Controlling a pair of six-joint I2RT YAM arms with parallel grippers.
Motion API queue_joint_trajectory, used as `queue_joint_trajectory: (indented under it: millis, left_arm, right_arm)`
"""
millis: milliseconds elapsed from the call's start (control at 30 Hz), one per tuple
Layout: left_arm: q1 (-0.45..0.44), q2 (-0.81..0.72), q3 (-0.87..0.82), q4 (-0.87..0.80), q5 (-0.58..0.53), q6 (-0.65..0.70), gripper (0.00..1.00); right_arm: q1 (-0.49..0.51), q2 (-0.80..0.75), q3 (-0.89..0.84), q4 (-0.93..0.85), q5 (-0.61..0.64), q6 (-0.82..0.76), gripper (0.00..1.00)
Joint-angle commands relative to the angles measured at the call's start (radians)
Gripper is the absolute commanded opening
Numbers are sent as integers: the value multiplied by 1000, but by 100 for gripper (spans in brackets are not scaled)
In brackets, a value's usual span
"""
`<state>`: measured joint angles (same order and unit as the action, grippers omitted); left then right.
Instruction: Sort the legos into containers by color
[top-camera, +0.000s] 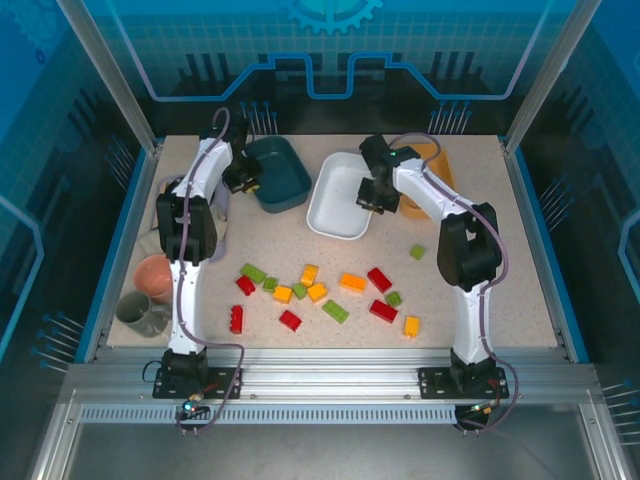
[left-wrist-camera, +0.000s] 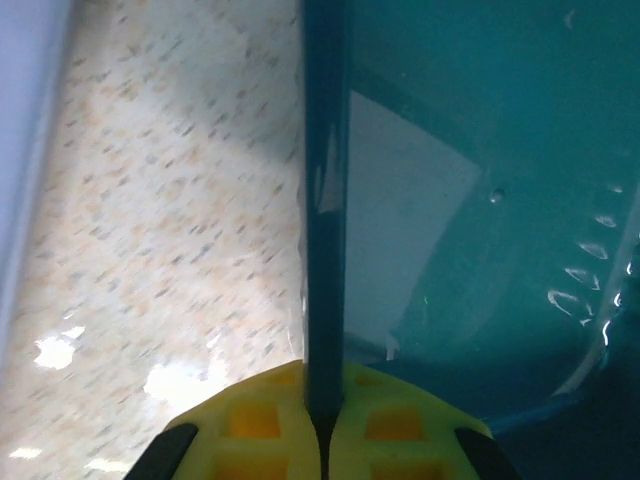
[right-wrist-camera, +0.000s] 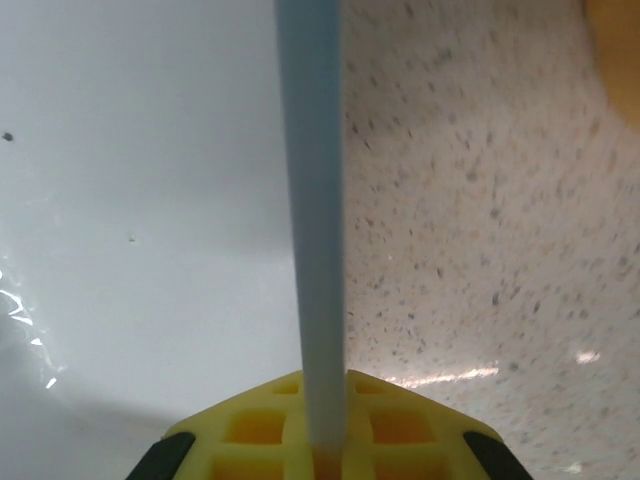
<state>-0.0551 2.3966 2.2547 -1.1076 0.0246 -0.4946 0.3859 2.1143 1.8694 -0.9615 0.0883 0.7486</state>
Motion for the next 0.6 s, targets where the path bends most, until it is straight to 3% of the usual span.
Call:
queue_joint_trajectory:
  millis: [0,267,567]
  left_arm:
    - [-6,-101,-84,-60,-49,182,0]
    - [-38,-197,-243,-8,-156,317,0]
    - [-60,-202,-284,29,-209,435,0]
  right_arm:
    - [-27,74,103,-70,-70,-224,1]
    - [-54,257,319,-181,-72,-331,3]
    - [-70,358,432,-240,-133,-357,7]
